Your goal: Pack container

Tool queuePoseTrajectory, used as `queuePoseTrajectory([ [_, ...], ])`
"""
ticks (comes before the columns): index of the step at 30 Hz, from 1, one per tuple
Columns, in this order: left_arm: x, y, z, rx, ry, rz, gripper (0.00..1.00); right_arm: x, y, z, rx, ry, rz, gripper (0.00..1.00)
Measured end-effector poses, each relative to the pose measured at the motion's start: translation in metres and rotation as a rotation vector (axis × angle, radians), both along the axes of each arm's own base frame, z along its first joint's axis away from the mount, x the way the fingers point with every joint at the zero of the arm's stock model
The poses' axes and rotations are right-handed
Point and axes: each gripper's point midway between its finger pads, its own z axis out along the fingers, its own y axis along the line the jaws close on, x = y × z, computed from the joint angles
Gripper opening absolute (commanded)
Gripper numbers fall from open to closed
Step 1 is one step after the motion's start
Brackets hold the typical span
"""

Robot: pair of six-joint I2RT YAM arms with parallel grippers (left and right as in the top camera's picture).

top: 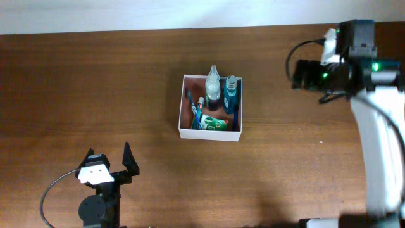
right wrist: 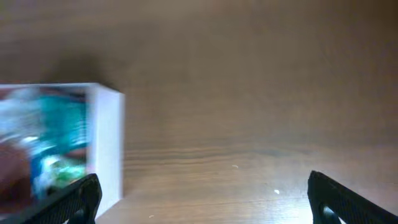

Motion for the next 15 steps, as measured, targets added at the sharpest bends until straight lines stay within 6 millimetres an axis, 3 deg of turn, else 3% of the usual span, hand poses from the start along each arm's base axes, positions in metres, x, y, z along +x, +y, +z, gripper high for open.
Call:
queuePoseTrajectory([
  [3,0.0,0.0,0.0,0.001,0.0,0.001,0.99,-0.015,0.035,0.057,-0.024,-0.216,0.097,0.98],
  [6,0.0,0.001,0.0,0.002,0.0,0.003,0.99,-0.019,0.045,0.11,-0.014,-0.491,0.122,0.98],
  [9,0.0,0.001,0.0,0.003,0.0,0.003,0.99,-0.03,0.042,0.132,-0.007,-0.682,0.135,0.98],
  [12,0.0,0.001,0.0,0.004,-0.001,0.003,0.99,-0.044,0.041,0.12,-0.004,-0.839,0.186,0.98],
  [15,0.0,0.001,0.0,0.004,-0.001,0.003,0.99,-0.062,0.035,0.081,-0.01,-0.904,0.205,0.98],
])
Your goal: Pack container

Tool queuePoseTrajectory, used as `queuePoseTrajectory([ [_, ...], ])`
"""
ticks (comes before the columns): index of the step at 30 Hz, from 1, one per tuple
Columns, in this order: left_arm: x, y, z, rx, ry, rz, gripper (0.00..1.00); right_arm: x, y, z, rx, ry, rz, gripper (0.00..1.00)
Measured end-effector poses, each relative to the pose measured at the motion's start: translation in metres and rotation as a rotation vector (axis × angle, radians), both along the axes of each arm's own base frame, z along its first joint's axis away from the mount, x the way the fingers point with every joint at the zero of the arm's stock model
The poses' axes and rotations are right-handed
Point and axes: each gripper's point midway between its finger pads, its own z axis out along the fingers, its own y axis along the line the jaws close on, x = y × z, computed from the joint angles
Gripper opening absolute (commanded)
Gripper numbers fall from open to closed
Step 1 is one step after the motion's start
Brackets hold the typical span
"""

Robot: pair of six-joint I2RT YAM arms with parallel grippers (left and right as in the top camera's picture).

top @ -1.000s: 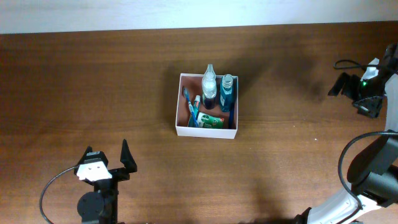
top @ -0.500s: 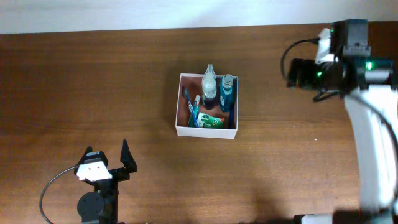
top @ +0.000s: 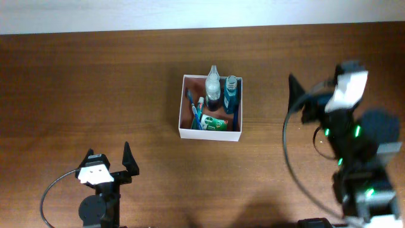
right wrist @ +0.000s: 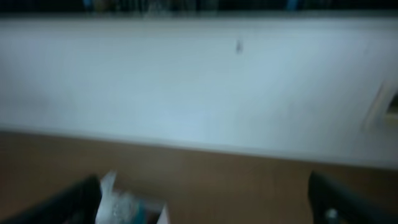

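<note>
The white container [top: 209,133] stands mid-table, holding a clear bottle with purple liquid [top: 213,86], a blue bottle [top: 231,92], a toothbrush [top: 193,109] and a green tube [top: 215,123]. My right gripper [top: 301,101] hangs to the right of the container, apart from it and open with nothing in it. In the blurred right wrist view the right gripper [right wrist: 202,202] has its fingers wide apart at the bottom corners, and the container's contents [right wrist: 124,204] show low at left. My left gripper [top: 107,156] rests open near the front left.
A white wall [right wrist: 199,81] runs along the table's far edge. A cable [top: 288,152] loops from the right arm over the table at the right. Bare wooden tabletop [top: 95,82] surrounds the container.
My right arm has moved from the back right corner to nearer the front, right of the container. Its camera now faces the wall instead of the tabletop. The left arm is unchanged.
</note>
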Motion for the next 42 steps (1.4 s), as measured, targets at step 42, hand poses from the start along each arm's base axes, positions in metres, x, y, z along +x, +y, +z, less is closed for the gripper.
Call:
queuePoseTrajectory([
  [42,0.0,0.0,0.001,0.0,-0.003,0.0,0.99,-0.072,0.004,-0.188,-0.012,-0.045,0.069,0.98],
])
